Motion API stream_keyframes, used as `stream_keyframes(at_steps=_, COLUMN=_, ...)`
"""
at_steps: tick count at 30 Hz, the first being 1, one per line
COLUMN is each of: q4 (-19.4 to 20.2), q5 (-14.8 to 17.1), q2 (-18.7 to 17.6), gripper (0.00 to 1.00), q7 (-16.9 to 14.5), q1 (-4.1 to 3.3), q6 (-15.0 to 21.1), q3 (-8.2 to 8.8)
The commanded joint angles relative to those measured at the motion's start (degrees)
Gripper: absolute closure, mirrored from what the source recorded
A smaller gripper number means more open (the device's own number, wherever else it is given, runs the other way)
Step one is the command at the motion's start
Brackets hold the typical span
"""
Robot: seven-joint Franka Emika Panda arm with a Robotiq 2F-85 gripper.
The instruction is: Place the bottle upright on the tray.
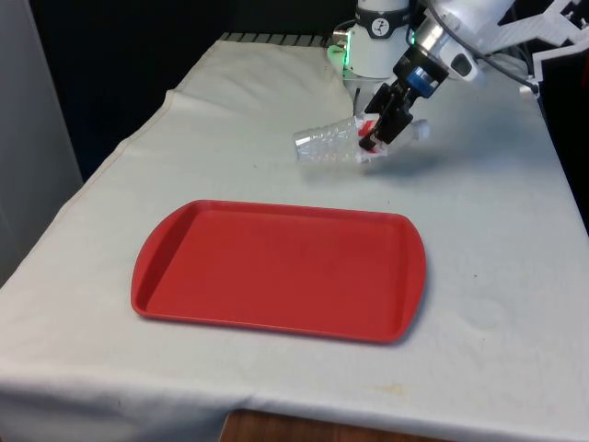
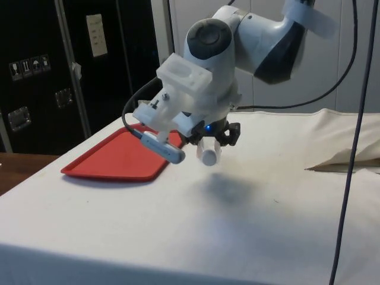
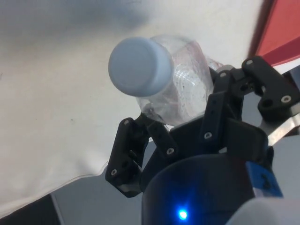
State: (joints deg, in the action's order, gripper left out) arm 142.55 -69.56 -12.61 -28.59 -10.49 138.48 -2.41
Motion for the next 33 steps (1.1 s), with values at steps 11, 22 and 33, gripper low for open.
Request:
stream_keyframes(at_steps=11, q4=0.5, q5=4.9, q2=3.2, gripper=0.65, q7=-2.8, q1=0.17, q6=0.2, q3=0.11)
stream_keyframes(at_steps=22, q4=0.3, q5=8.7, q2=6.4, gripper=0.65, q7=-5.3, q1=-0.17, q6=-1.7, q3=-0.29)
stream_keyframes(at_steps=33, q4=-0.1, q5=10.3, q2=8.8, gripper=0.65, q7=-6.6, q1=-0.29, q6=-3.2, q3=-0.63)
